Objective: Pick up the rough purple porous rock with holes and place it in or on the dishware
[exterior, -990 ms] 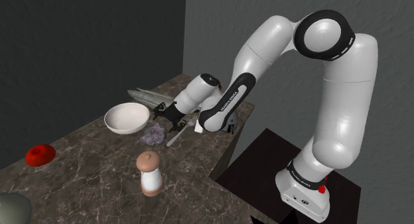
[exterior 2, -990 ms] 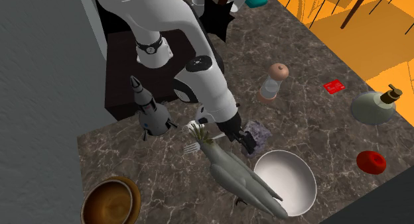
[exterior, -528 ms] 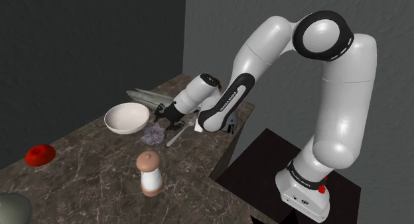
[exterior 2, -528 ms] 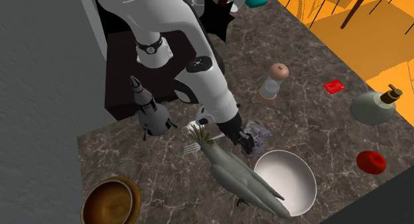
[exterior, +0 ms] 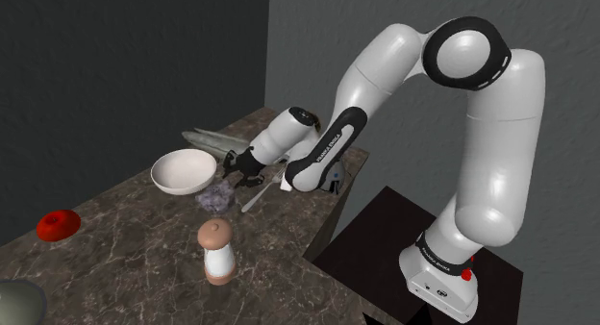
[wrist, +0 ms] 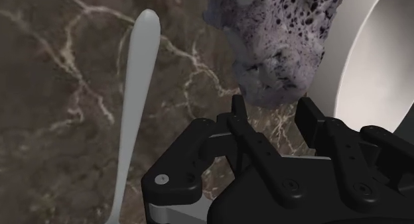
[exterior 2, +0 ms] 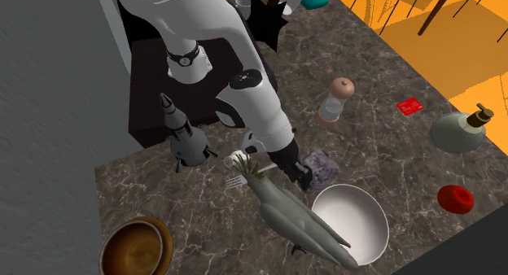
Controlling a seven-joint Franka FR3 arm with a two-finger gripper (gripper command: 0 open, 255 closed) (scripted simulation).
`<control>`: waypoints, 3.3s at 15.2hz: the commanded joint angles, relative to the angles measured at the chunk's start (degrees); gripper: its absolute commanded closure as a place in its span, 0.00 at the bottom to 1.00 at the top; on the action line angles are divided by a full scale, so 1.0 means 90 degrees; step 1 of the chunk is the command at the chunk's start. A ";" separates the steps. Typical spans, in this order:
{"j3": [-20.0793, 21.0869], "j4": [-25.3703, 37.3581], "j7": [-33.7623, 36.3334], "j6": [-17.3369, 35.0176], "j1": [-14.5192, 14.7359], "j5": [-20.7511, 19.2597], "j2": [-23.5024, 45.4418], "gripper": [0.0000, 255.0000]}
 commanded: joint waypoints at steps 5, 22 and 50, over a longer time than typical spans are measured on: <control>0.0803 -0.0158 -0.0002 -0.0450 -0.0804 -0.0120 -0.0293 1.00; -0.1461 -0.0055 0.0471 0.0137 0.2044 0.0486 -0.0160 0.00; 0.0023 -0.0165 0.0381 -0.0795 0.0634 0.0478 -0.1081 1.00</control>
